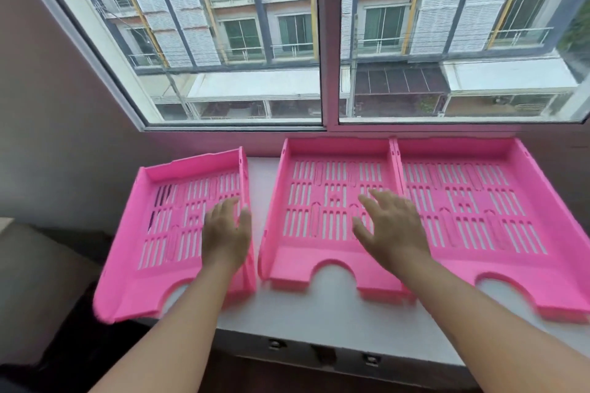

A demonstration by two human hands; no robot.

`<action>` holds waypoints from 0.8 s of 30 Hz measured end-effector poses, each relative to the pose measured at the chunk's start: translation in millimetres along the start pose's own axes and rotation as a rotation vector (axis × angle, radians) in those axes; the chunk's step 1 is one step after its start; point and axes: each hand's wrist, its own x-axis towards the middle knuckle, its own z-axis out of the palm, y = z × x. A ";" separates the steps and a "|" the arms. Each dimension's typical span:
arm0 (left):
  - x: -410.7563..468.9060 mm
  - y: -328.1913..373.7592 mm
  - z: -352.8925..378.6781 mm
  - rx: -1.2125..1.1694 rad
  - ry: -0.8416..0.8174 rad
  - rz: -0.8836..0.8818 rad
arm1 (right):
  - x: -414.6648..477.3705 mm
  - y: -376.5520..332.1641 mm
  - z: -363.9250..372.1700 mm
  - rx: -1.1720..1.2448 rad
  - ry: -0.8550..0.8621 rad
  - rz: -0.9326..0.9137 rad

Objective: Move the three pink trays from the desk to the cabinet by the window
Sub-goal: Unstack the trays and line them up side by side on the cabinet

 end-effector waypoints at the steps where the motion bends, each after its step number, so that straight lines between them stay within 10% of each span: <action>1: 5.2 -16.5 -0.5 0.021 -0.036 -0.029 | 1.8 -11.4 8.6 -0.010 -0.039 0.015; 24: 75.7 -44.6 43.3 0.358 -0.484 0.375 | 24.7 -52.0 78.0 -0.114 -0.335 0.299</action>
